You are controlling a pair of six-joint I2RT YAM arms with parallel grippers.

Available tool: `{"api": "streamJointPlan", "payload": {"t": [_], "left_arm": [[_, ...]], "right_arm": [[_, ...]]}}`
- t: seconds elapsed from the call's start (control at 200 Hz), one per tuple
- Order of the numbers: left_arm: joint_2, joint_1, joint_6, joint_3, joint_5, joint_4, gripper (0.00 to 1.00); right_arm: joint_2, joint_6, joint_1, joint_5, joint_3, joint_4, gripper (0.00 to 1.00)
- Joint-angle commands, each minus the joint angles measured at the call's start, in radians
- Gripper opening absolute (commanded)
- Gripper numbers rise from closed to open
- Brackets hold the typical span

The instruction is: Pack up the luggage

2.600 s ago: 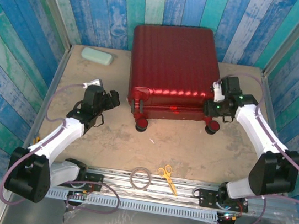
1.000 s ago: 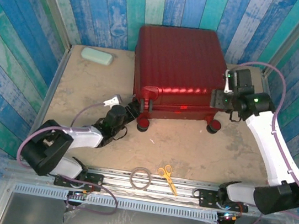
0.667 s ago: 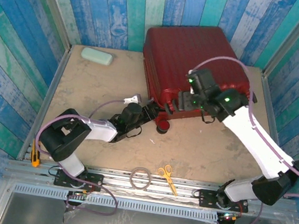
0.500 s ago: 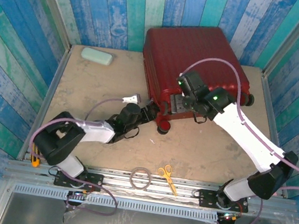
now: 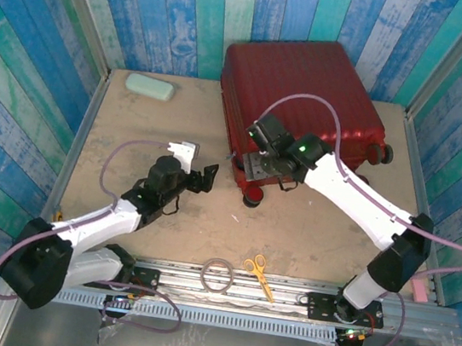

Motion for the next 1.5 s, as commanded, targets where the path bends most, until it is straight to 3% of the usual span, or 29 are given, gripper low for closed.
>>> {"api": "streamJointPlan", "payload": {"t": [0.0, 0.12, 0.3, 0.626, 0.816, 0.967, 1.162, 1.497], "left_arm": [[0.092, 0.048, 0.066, 0.026, 0.214, 0.021, 0.91], [0.21, 0.111, 0.086, 0.072, 0.402, 0.081, 0.83], [0.298, 0.126, 0.192, 0.13, 0.62, 0.09, 0.75], [0.33, 0.147, 0.426, 0.15, 0.774, 0.034, 0.69], [0.299, 0.168, 0.532, 0.093, 0.812, 0.123, 0.55], [0.306, 0.171, 0.545, 0.097, 0.776, 0.182, 0.58], [0.409, 0.172, 0.592, 0.213, 0.756, 0.126, 0.63], [0.444, 0.146, 0.613, 0.238, 0.662, 0.147, 0.54]], "right_arm": [[0.041, -0.007, 0.006, 0.003, 0.046, -0.012, 0.82], [0.07, -0.033, 0.005, -0.003, 0.074, -0.027, 0.71], [0.081, -0.084, 0.005, 0.003, 0.124, -0.059, 0.38], [0.099, -0.143, 0.004, 0.02, 0.227, -0.159, 0.01], [0.048, -0.151, 0.002, 0.022, 0.177, -0.163, 0.0], [0.025, -0.169, 0.002, -0.032, 0.152, -0.162, 0.01], [-0.011, -0.183, 0.002, -0.06, 0.118, -0.135, 0.0], [-0.011, -0.192, 0.002, -0.061, 0.104, -0.112, 0.01]]}}
